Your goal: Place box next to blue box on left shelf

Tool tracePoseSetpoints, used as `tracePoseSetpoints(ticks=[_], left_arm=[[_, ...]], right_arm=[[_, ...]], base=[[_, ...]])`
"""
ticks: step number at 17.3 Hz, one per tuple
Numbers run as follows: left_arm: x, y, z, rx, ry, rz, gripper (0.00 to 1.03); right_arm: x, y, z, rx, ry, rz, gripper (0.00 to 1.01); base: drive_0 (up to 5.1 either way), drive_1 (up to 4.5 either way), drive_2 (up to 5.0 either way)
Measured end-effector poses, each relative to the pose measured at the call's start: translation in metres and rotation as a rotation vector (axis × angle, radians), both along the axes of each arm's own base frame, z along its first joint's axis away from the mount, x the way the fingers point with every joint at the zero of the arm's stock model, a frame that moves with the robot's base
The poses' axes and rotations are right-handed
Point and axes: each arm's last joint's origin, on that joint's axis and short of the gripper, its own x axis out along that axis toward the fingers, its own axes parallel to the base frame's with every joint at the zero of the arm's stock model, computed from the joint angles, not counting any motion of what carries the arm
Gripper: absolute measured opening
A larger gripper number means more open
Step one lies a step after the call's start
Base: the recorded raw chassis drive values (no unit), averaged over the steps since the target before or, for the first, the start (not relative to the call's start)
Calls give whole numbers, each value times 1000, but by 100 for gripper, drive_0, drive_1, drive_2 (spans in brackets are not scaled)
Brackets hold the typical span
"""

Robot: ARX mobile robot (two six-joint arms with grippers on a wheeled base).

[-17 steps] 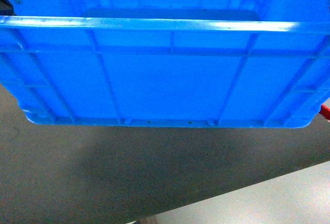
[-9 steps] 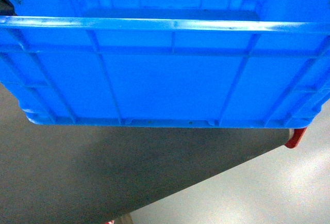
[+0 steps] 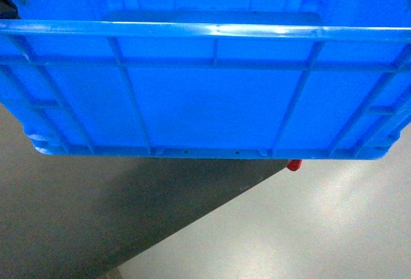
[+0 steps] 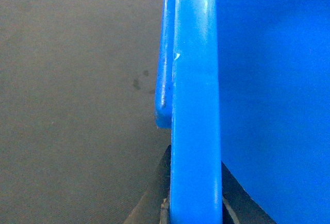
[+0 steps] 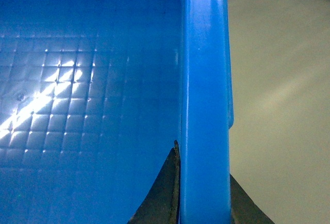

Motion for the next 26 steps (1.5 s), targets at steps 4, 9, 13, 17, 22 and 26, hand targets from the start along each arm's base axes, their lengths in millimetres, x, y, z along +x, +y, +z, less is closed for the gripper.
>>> tracePoseSetpoints(ticks=[4,9,13,17,22,26], left_arm=[[0,0,0,0,0,0,8],[0,0,0,0,0,0,8],[0,0,0,-1,-3,0,8],[0,0,0,0,0,0,8],[0,0,0,0,0,0,8],[0,0,0,0,0,0,8]], right_arm=[[0,0,0,0,0,0,8],[0,0,0,0,0,0,8],[0,0,0,0,-1,0,8],[0,0,0,0,-1,0,8],[0,0,0,0,0,0,8],[0,0,0,0,-1,0,8]], base=[[-159,-159,-159],[-159,-159,-159],[-148,-148,-148],[-158,-158,-158],[-150,-150,-150],[-154,-154,-154]])
